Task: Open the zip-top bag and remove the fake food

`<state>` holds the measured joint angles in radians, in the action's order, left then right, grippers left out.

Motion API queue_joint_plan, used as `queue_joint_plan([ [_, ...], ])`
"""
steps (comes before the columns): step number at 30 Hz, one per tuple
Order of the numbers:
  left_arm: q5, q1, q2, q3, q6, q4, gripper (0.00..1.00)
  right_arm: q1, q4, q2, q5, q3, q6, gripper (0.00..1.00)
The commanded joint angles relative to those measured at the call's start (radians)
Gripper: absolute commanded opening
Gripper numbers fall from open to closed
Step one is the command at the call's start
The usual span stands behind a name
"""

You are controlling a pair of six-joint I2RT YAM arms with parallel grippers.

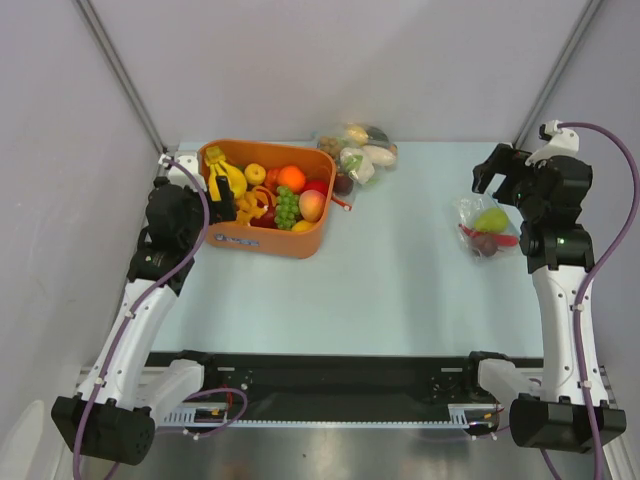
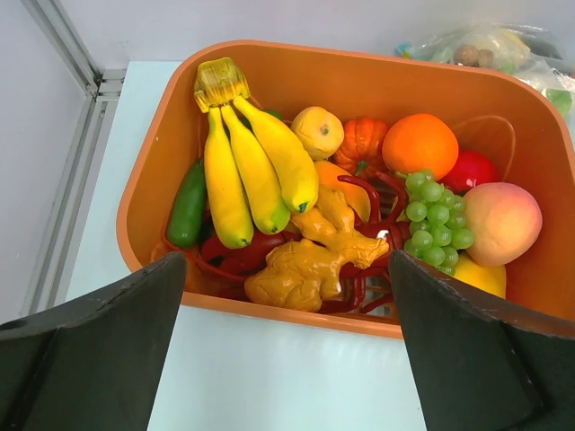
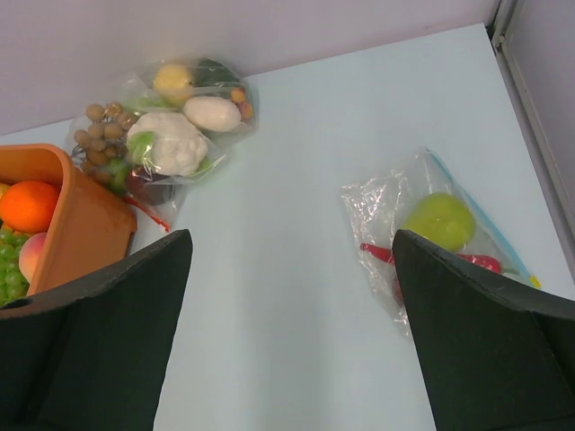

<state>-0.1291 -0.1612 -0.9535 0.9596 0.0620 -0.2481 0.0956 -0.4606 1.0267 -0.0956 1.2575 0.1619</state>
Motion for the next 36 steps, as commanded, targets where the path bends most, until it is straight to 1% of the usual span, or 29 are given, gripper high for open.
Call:
queue_joint_plan([
  [1, -0.023, -0.006, 0.01, 0.042, -0.004, 0.024, 1.0, 0.006, 0.03, 0.004, -0.006, 0.01, 0.002, 0.99],
  [11, -0.007, -0.006, 0.018, 0.027, -0.002, 0.035, 1.0, 0.004, 0.002, 0.041, 0.011, 0.049, -0.007, 1.0],
  [15, 0.011, -0.008, 0.021, 0.021, -0.024, 0.035, 1.0, 0.006, -0.022, 0.111, 0.023, 0.095, -0.01, 1.0],
  [19, 0.01, -0.006, 0.018, 0.019, -0.047, 0.027, 1.0, 0.013, -0.058, 0.237, 0.063, 0.148, -0.007, 1.0],
  [23, 0.006, -0.006, 0.028, 0.013, -0.056, 0.029, 1.0, 0.042, -0.044, 0.332, 0.074, 0.157, 0.001, 1.0],
  [26, 0.017, -0.006, 0.035, 0.01, -0.057, 0.03, 1.0, 0.052, -0.03, 0.421, 0.096, 0.161, -0.027, 1.0],
  [28, 0.022, -0.008, 0.033, 0.008, -0.057, 0.032, 1.0, 0.053, -0.01, 0.472, 0.148, 0.169, -0.058, 1.0],
  [29, 0.023, -0.008, 0.035, 0.008, -0.057, 0.032, 1.0, 0.055, -0.009, 0.525, 0.155, 0.175, -0.065, 1.0],
  [36, 0.022, -0.008, 0.024, 0.01, -0.059, 0.03, 1.0, 0.062, 0.04, 0.714, 0.119, 0.241, -0.09, 1.0],
])
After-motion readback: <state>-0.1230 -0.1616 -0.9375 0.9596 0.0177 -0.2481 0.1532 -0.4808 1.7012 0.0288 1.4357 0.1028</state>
